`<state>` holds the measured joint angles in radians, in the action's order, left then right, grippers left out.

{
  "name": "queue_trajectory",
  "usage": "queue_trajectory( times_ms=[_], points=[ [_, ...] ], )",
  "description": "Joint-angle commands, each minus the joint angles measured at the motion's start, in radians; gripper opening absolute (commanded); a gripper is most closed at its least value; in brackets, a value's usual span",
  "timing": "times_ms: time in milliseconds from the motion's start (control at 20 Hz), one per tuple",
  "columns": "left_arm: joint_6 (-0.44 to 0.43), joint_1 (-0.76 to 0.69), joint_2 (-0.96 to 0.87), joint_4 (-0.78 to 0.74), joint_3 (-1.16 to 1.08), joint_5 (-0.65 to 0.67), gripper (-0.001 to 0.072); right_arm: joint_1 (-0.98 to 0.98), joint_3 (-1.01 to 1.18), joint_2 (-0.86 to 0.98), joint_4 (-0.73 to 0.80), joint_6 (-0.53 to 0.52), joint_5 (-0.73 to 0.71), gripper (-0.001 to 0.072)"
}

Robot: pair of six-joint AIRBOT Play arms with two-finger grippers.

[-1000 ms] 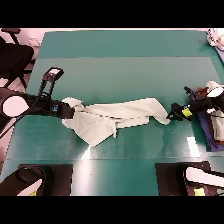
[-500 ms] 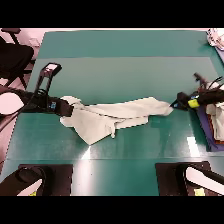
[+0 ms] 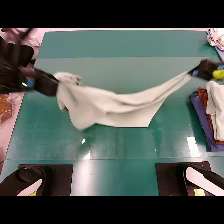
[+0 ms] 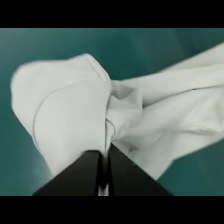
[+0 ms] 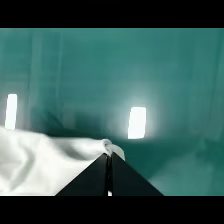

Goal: Fold the shirts.

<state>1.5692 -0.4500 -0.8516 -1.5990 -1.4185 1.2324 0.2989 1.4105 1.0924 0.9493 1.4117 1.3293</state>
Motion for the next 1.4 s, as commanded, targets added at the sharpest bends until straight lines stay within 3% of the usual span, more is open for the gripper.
queue_trajectory(
  times_ms=[0,150,350,550,650,850,1000,1100,1200,1350],
  points=[
    [-0.033,0.001,0.001,-0.183,-0.235,-0.002,0.0024,0.000,0.240,-0.003,-0.012,0.008,-0.041,0.0009],
    [-0.034,0.001,0.001,-0.296,-0.444,-0.003,0.0024,0.000,0.450,-0.003,-0.004,0.051,-0.065,0.0009],
    [-0.032,0.001,0.002,-0.301,-0.635,-0.004,0.0024,0.000,0.676,-0.011,-0.004,0.061,-0.119,0.0009],
    [-0.033,0.001,0.002,-0.217,-0.688,-0.002,0.0024,0.000,0.591,-0.150,-0.003,0.063,-0.280,0.0010],
    [-0.033,0.001,0.002,-0.141,-0.666,0.009,0.0024,0.000,0.502,-0.216,0.026,0.063,-0.278,0.0010],
    [-0.026,0.001,0.002,-0.024,-0.531,0.158,0.0024,0.000,0.299,-0.315,0.105,0.064,-0.233,0.0010],
    [0.064,0.001,0.002,-0.016,-0.349,0.310,0.0024,0.000,0.098,-0.382,0.127,0.064,-0.214,0.0011],
    [0.115,0.001,0.002,-0.015,-0.185,0.321,0.0024,0.000,-0.055,-0.410,0.126,0.064,-0.215,0.0011],
    [0.164,0.001,0.002,-0.015,0.003,0.240,0.0024,0.000,-0.214,-0.425,0.126,0.064,-0.262,0.0012],
    [0.185,0.001,0.002,-0.016,0.284,-0.079,0.0024,0.000,-0.384,-0.385,0.124,0.064,-0.404,0.0012]
  ],
)
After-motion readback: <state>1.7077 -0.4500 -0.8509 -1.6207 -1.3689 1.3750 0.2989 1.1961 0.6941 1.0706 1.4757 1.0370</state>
